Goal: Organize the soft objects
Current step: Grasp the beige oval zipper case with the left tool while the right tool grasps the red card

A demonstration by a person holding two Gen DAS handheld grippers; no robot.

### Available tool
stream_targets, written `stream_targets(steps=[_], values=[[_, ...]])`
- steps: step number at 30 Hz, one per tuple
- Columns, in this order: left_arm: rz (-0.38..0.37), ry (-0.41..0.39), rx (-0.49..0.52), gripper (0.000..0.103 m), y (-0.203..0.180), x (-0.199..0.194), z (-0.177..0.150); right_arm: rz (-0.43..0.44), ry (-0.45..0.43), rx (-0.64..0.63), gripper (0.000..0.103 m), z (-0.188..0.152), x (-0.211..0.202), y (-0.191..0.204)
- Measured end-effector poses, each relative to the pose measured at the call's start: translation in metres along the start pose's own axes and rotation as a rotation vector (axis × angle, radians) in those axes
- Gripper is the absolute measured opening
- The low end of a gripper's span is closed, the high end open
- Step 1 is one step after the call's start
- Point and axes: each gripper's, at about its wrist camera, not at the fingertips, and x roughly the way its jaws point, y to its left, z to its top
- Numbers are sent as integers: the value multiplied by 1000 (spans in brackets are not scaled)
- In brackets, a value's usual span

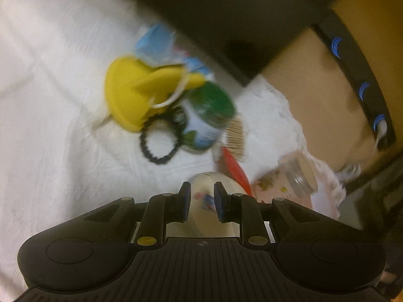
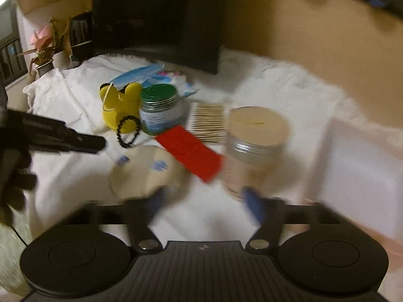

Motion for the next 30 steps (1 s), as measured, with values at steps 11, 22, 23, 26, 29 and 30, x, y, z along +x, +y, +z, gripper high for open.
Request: stream_targets(steps=[11, 22, 23, 26, 29, 30], values=[[-168, 198, -117, 30, 43, 53, 37, -5, 105, -17, 31, -10, 37, 19], [-173, 360, 23, 52, 29, 56, 39, 16, 83, -39, 27, -11, 36, 21], [-182, 349, 9, 56, 30, 58, 38, 18, 84, -53, 27, -11, 36, 24], [-261, 372, -31, 56, 34, 69, 34, 30, 93, -83, 25, -12, 39, 32], [-323, 423, -36, 55, 27, 75, 24, 40, 93, -115, 25, -14, 39, 39], [-317, 401, 1, 54, 20, 73, 21, 35, 89, -129, 25, -14, 38, 41]])
